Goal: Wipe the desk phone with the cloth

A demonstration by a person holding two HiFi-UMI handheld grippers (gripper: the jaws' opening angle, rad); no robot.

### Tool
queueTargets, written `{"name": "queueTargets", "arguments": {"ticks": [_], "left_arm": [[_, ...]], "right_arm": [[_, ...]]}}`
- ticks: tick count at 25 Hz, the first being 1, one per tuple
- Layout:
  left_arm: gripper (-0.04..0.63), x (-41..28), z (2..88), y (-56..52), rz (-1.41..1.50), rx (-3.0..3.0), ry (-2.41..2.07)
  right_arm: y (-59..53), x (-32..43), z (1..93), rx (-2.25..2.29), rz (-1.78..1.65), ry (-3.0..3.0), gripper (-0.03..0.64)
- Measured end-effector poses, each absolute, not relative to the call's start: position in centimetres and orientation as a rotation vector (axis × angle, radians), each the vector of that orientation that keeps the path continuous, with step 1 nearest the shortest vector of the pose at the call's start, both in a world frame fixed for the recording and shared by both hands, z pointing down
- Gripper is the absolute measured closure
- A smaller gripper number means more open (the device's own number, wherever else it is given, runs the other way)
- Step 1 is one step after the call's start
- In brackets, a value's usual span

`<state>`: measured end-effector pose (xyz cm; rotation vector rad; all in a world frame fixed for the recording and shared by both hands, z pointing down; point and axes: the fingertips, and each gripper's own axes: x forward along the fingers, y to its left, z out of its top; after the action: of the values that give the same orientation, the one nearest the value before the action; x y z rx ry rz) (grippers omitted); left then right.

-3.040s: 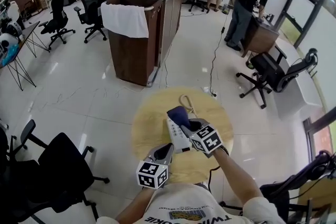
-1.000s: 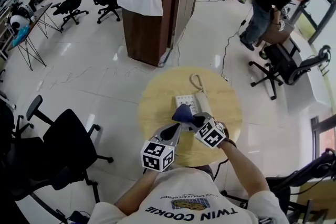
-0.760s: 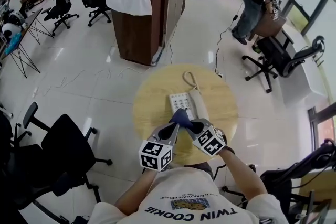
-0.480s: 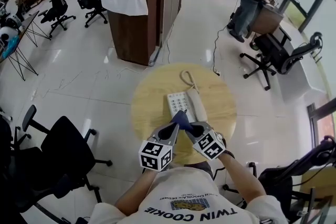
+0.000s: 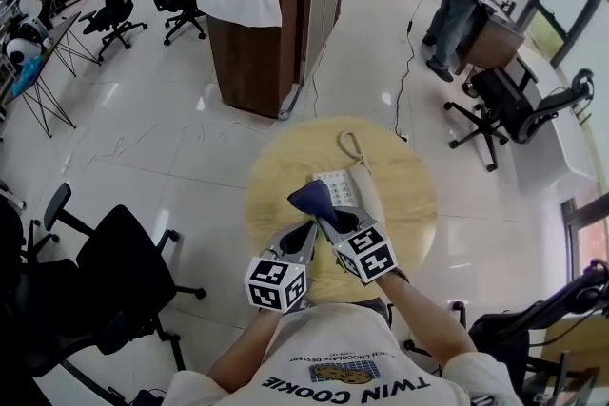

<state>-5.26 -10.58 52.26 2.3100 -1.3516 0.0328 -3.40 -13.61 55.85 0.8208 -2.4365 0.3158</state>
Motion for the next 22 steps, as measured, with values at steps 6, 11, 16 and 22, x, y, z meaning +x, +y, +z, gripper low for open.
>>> {"name": "queueTargets", "arguments": {"ticks": [6, 11, 16, 22], "left_arm": [[0.603, -9.5, 52.7, -11.1, 0.03, 2.238, -1.454], [0.603, -12.0, 52.7, -11.1, 0.043, 2.206, -1.506], [0.603, -12.8, 53.1, -11.8, 0.06, 2.195, -1.506], [0.603, -13.5, 53.3, -12.8, 0.081, 2.202, -1.497]], "right_arm": [[-17.2, -7.6, 56.7, 0.996, 0.673, -2.458, 0.551], [-20.2, -8.8, 59.6, 1.181, 0.895, -2.353, 0.551], [-21.9, -8.8, 62.9, 1.284, 1.051, -2.219, 0.551], [-22.8, -9.7, 65.4, 1.299, 1.118, -2.142, 0.551]]}}
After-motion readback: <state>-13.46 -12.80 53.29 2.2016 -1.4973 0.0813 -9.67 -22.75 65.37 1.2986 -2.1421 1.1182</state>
